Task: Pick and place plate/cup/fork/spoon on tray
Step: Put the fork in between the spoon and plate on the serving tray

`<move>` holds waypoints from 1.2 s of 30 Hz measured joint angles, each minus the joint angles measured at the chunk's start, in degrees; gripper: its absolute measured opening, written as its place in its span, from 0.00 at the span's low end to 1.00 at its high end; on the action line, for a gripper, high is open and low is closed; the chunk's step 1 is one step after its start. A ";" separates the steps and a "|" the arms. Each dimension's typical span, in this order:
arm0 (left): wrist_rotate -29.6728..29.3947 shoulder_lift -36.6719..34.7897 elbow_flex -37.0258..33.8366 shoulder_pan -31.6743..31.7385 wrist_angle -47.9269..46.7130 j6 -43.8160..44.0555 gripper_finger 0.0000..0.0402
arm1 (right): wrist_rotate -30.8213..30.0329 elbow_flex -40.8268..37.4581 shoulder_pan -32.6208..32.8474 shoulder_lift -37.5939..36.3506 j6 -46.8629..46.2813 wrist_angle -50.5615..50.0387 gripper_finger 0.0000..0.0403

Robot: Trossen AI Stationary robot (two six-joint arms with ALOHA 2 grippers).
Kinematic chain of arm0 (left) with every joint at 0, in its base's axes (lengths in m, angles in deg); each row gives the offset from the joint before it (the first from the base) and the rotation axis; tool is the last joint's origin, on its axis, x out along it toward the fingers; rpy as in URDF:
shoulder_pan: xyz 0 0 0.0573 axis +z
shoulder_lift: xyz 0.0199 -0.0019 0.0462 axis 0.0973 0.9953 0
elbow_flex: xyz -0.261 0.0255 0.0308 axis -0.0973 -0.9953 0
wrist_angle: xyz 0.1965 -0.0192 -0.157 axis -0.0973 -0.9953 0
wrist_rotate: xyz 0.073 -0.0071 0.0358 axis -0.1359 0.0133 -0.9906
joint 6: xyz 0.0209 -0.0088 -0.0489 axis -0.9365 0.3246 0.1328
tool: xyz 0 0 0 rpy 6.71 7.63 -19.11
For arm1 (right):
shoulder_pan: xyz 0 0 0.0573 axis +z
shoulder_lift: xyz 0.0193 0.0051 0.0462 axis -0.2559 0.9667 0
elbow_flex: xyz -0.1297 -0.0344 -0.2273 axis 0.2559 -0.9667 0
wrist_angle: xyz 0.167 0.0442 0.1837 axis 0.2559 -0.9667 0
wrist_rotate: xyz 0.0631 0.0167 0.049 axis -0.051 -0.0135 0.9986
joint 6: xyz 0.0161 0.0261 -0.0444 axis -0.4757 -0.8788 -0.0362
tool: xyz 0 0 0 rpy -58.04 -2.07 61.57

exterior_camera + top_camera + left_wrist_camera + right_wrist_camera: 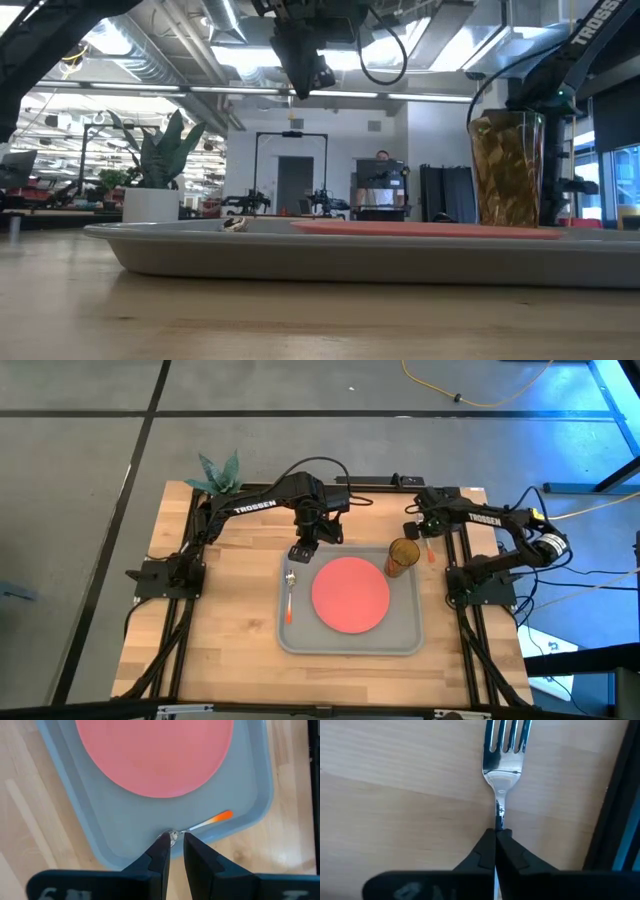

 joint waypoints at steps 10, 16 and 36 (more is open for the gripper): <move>-0.68 0.01 0.00 0.00 0.00 0.02 0.12 | 0.65 6.20 4.44 -0.04 -3.39 -7.89 0.00; -0.70 0.00 0.00 0.00 -0.01 0.04 0.12 | -1.30 9.47 7.31 -0.90 -4.92 -12.16 0.00; -1.24 -1.45 -0.02 0.00 -0.02 0.49 0.12 | -16.64 35.14 22.52 -7.57 -17.06 -40.66 0.00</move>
